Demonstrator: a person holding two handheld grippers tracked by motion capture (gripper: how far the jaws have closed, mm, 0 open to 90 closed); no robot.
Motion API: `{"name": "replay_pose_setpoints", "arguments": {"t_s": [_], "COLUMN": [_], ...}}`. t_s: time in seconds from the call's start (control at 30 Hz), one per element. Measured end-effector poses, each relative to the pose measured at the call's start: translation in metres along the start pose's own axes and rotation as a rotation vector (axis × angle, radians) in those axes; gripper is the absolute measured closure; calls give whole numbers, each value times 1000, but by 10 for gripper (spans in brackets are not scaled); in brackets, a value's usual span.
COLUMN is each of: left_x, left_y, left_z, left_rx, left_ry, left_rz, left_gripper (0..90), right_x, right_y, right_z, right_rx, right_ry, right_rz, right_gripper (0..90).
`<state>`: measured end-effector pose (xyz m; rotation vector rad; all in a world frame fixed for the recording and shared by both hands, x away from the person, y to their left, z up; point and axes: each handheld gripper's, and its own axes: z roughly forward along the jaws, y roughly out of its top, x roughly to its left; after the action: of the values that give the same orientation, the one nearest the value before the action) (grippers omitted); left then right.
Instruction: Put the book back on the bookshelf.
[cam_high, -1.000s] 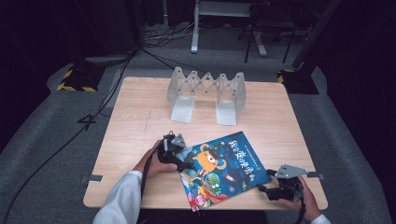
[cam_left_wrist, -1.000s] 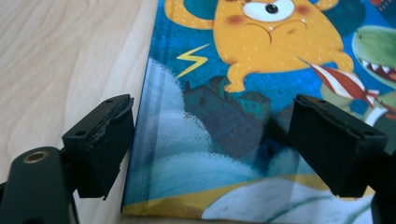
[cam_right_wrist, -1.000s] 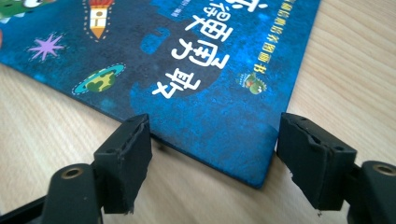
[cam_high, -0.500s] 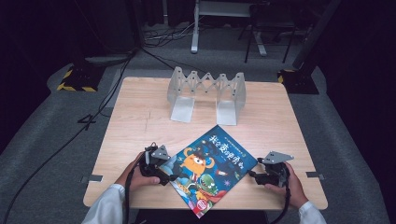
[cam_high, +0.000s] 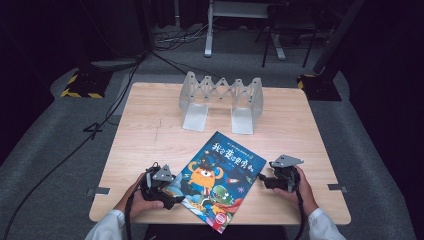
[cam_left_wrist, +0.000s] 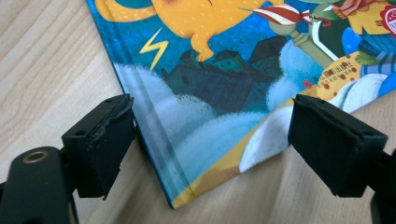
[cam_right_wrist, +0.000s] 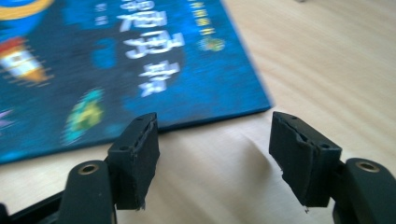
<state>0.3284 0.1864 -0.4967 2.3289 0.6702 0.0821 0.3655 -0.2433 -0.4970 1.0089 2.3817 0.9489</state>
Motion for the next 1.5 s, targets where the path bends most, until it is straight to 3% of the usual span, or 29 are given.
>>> {"name": "replay_pose_setpoints", "arguments": {"t_s": [0.13, 0.23, 0.37, 0.47, 0.57, 0.6, 0.67, 0.8, 1.03, 1.23, 1.27, 1.37, 1.5], "left_x": [-7, -12, -18, -20, -20, -20, -25, -29, -38, -50, -53, -54, -49], "left_y": [-5, -6, -7, -8, -10, -10, -7, -6, -1, 4, 5, 3, -3], "left_z": [-1, -2, -2, -3, -3, -3, -1, 1, 9, 16, 16, 15, 11], "left_rx": [-8, -10, -7, -9, -33, -33, -27, -28, -44, -41, -35, -31, -49], "left_ry": [5, -13, -14, -32, -77, -77, -61, -49, -49, -53, -44, -49, -4], "left_rz": [10, 13, 10, 6, -4, -4, 9, 20, 30, 53, 71, 74, 34], "left_gripper": [164, 173, 180, 182, 211, 219, 223, 229, 252, 252, 252, 252, 230], "right_x": [17, 30, 37, 31, 24, 24, 18, 13, 0, -6, -5, -3, 6], "right_y": [-6, -7, -1, 2, 7, 7, 15, 21, 26, 17, 12, 6, -5], "right_z": [-9, -11, -7, -2, 3, 3, 10, 16, 25, 18, 11, 4, -13], "right_rx": [3, 4, 2, 12, 13, 13, 12, 19, 2, 18, 33, 42, 80], "right_ry": [70, 123, 119, 125, 106, 106, 63, 45, -1, 62, 91, 107, 128], "right_rz": [-42, -82, -135, -118, -116, -116, -112, -102, -40, 11, 3, -6, -44], "right_gripper": [323, 324, 295, 274, 267, 267, 277, 291, 331, 324, 299, 299, 309]}}
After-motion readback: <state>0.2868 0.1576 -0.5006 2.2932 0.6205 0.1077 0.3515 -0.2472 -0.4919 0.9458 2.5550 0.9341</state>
